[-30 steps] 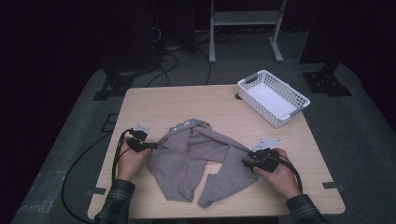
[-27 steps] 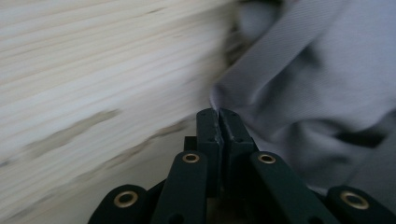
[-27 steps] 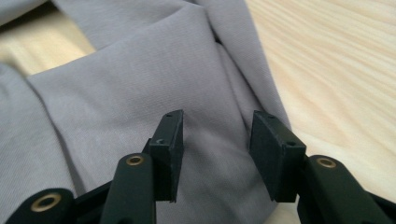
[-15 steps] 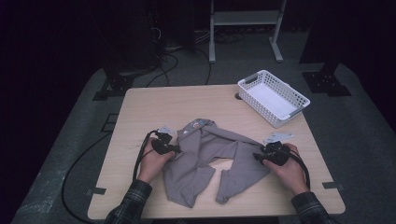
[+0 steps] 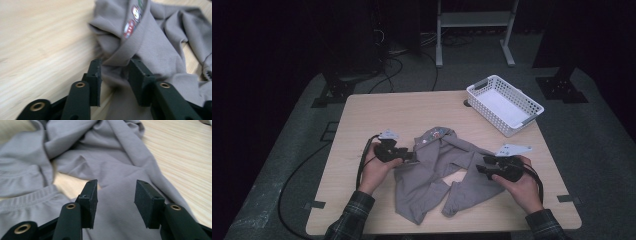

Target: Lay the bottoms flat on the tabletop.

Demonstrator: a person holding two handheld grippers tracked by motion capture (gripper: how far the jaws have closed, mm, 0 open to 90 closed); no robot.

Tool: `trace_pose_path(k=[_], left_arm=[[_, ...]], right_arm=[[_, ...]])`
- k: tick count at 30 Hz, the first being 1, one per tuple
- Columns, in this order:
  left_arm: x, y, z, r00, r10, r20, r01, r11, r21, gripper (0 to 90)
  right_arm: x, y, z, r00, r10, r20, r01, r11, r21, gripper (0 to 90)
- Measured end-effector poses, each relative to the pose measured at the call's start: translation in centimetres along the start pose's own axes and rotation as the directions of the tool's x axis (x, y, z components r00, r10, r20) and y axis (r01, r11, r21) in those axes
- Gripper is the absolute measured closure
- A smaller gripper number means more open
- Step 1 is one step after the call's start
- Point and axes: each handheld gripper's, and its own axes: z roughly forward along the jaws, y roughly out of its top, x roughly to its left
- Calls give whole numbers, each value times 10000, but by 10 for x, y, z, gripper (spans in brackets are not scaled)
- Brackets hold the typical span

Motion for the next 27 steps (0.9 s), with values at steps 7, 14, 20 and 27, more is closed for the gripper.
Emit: trace_pose_path(k=[7, 14, 20, 27], left_arm=[[33, -21, -28, 9970, -300, -719, 280, 9992, -287, 498], [54, -40, -41, 9909, 45, -1346, -87, 9995, -307, 497], [63, -46, -39, 9886, -74, -1504, 4, 9989, -462, 468], [65, -50, -35, 9879, -8, -1551, -64, 9989, -454, 461]], right_arm=[[27, 9, 8, 9880, -363, -1499, 340, 9993, -180, 506], [56, 26, 52, 9594, -770, -2715, 865, 9960, 232, 537], [66, 36, 82, 9469, -704, -3137, 958, 9932, 665, 625], [70, 34, 98, 9355, -604, -3482, 1139, 9842, 1352, 872]])
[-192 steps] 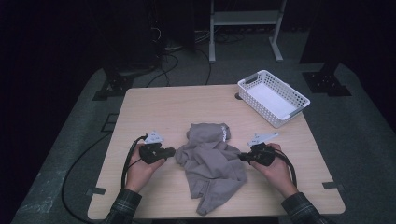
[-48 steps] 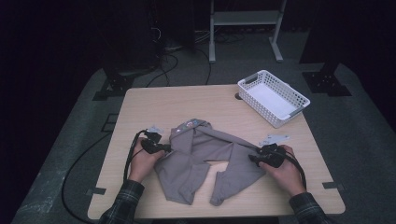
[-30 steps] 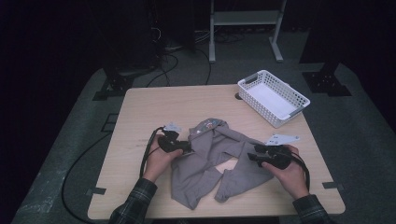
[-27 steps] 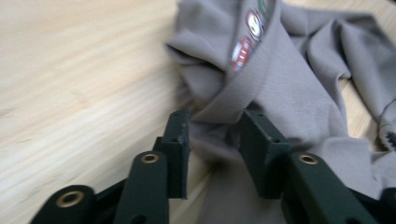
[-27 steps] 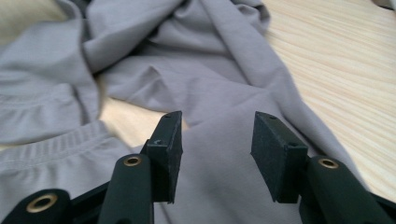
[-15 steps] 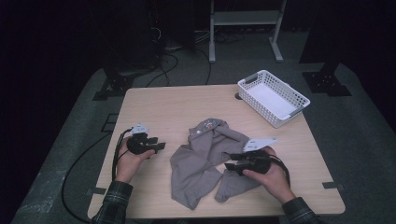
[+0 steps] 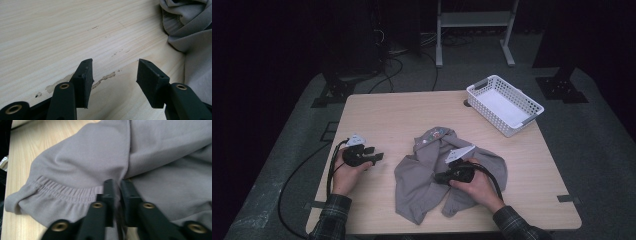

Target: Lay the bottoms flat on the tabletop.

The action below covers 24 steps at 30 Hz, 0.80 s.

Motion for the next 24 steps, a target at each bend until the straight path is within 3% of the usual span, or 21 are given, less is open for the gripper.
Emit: trace_pose_path(k=[9, 11, 12, 18, 20, 24], left_arm=[[0, -3, 5, 10000, 97, -19, -96, 9994, 321, 457], [0, -3, 5, 9999, 111, -12, -111, 9993, 368, 456], [-1, -3, 6, 9999, 128, -25, -127, 9992, 370, 456], [-3, -4, 9, 9993, 365, -30, -362, 9974, 621, 450], [-3, -4, 11, 9992, 398, -57, -394, 9975, 582, 444], [-3, -5, 11, 9990, 441, -37, -439, 9975, 554, 443]], right_arm=[[2, 8, -24, 10000, 10, 16, -9, 9977, -685, 882], [0, 8, -22, 10000, -25, 66, 30, 9977, -672, 750], [-2, 7, -20, 9999, -54, 110, 60, 9984, -569, 728], [-6, 1, -4, 9999, -25, 132, 27, 9999, -147, 682], [-6, 1, -1, 9999, -53, 117, 53, 10000, -47, 702], [-5, 1, 3, 10000, 8, -11, -8, 10000, -16, 883]])
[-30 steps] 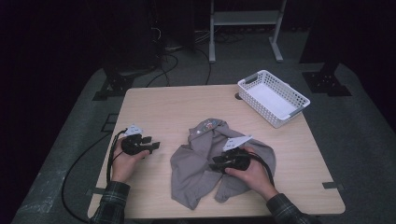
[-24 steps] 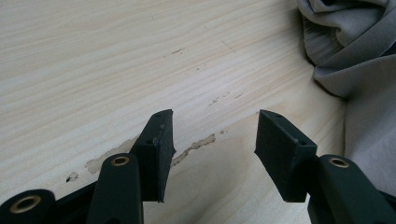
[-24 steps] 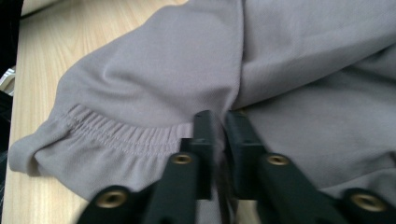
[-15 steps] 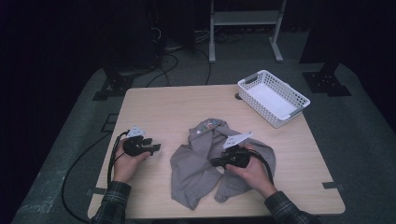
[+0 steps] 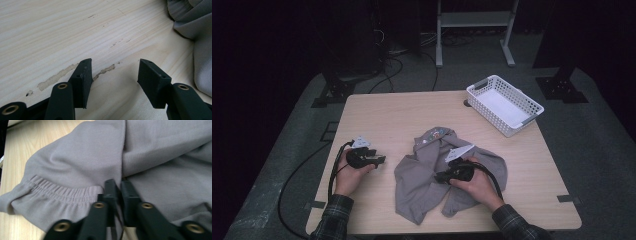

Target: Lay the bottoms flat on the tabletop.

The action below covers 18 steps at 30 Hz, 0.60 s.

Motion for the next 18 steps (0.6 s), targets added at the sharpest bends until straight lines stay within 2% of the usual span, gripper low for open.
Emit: trace_pose_path(k=[1, 4, 8, 13, 18], left_arm=[[1, 0, 0, 10000, 30, 17, -30, 10000, 6, 444], [2, -4, 1, 10000, -3, -64, 0, 9993, -382, 441], [1, -4, 1, 9999, 78, -147, -82, 9996, -278, 442], [0, -4, 1, 9997, 145, -210, -151, 9995, -275, 441], [0, -4, 1, 9997, 155, -211, -162, 9994, -318, 439]], right_arm=[[0, 0, -1, 10000, 0, -81, 0, 10000, -22, 891], [1, 2, -8, 9997, 70, -221, -75, 9996, -259, 894], [7, 11, -22, 9994, -67, -344, 40, 9970, -776, 894], [17, 32, -39, 9974, -515, -507, 435, 9882, -1468, 894], [35, 62, -46, 9897, -1278, -642, 1143, 9766, -1822, 894]])
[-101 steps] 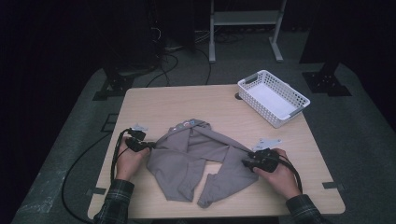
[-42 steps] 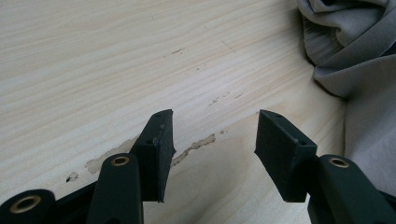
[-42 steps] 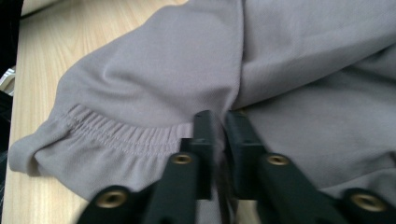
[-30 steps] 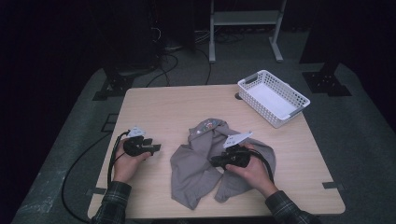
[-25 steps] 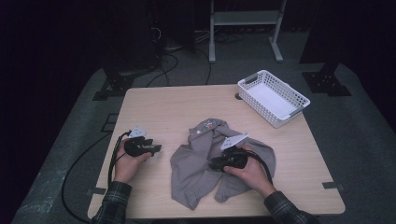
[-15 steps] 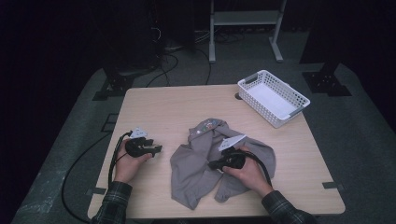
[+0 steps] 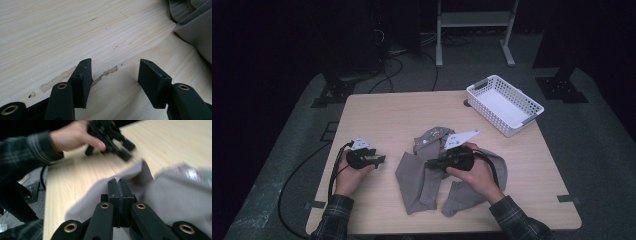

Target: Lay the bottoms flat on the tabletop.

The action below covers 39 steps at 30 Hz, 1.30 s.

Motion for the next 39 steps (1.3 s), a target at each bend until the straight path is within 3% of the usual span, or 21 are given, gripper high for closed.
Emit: trace_pose_path(k=[4, 8, 16, 23, 25, 29, 34, 39], left_arm=[[0, 0, 0, 10000, 3, 21, -3, 10000, 35, 437], [0, 0, 0, 10000, 29, 36, -29, 10000, 57, 430], [2, 0, 0, 9999, -39, 126, 39, 10000, 9, 428], [2, 0, 0, 9998, -68, 180, 68, 10000, -25, 429], [2, 0, 0, 9999, -33, 152, 33, 10000, -8, 429], [1, 0, 0, 9999, -4, 115, 3, 10000, 30, 427], [1, 0, 0, 9999, -14, 118, 14, 10000, 17, 427], [1, 0, 0, 9999, 11, 110, -11, 10000, 46, 424]], right_arm=[[16, 25, 15, 9976, -659, -200, 660, 9978, 40, 894], [30, 37, 49, 9913, -1172, -602, 1218, 9895, 778, 894], [42, 25, 116, 9837, -1130, -1401, 1394, 9707, 1958, 894], [59, 6, 151, 9710, -1196, -2068, 1757, 9441, 2791, 892], [61, 3, 154, 9705, -1214, -2083, 1787, 9423, 2830, 850], [62, 6, 142, 9716, -1350, -1942, 1799, 9549, 2361, 727], [52, 11, 112, 9791, -1329, -1538, 1615, 9680, 1921, 691], [34, -5, 86, 9899, -1056, -946, 1228, 9723, 1989, 681]])
